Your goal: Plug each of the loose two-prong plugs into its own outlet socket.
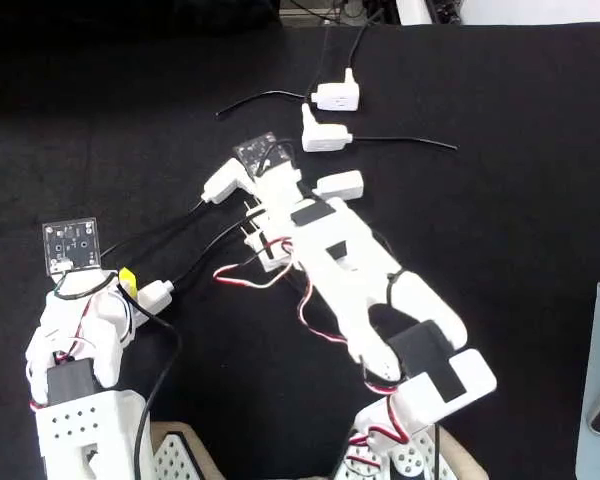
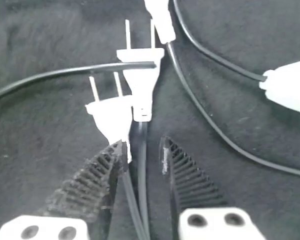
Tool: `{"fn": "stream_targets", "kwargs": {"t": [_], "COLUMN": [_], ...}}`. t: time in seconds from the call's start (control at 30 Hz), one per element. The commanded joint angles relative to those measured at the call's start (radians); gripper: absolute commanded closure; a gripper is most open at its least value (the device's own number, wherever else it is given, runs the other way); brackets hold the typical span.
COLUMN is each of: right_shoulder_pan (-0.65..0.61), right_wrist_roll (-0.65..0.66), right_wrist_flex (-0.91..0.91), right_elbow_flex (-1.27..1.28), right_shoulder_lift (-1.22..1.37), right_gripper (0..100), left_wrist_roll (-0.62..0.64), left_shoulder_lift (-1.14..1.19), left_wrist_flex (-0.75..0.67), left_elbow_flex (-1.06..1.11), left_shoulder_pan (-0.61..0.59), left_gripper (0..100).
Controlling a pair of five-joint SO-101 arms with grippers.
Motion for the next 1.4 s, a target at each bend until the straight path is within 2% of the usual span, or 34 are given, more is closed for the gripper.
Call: {"fn": "stream_targets", "kwargs": {"t": [0.0,0.5,0.67,0.93,1.1,1.37], "right_shoulder_pan": [0.029,0.003,0.006,0.008,0.005,0.003], "right_wrist_roll": [0.021,0.021,0.021,0.023,0.018,0.012], "right_wrist_flex": [-0.018,-0.075,-0.123,-0.141,-0.041,0.117], "right_elbow_flex": [-0.054,-0.056,-0.048,-0.039,-0.038,0.053], "right_shoulder_lift": [-0.001,0.104,0.105,0.108,-0.015,-0.377], "right_gripper": [88.8,89.0,98.8,98.6,98.6,98.6], "left_wrist_roll": [0.006,0.006,0.006,0.006,0.006,0.006], "left_shoulder_lift": [-0.009,-0.009,-0.009,-0.009,-0.009,-0.009], "left_wrist_flex": [0.003,0.003,0.003,0.003,0.003,0.003], "left_elbow_flex": [-0.010,-0.010,-0.010,-0.008,-0.008,-0.008], "left_shoulder_pan": [0.001,0.001,0.001,0.001,0.001,0.001], "left_gripper": [83,83,83,83,83,83]}}
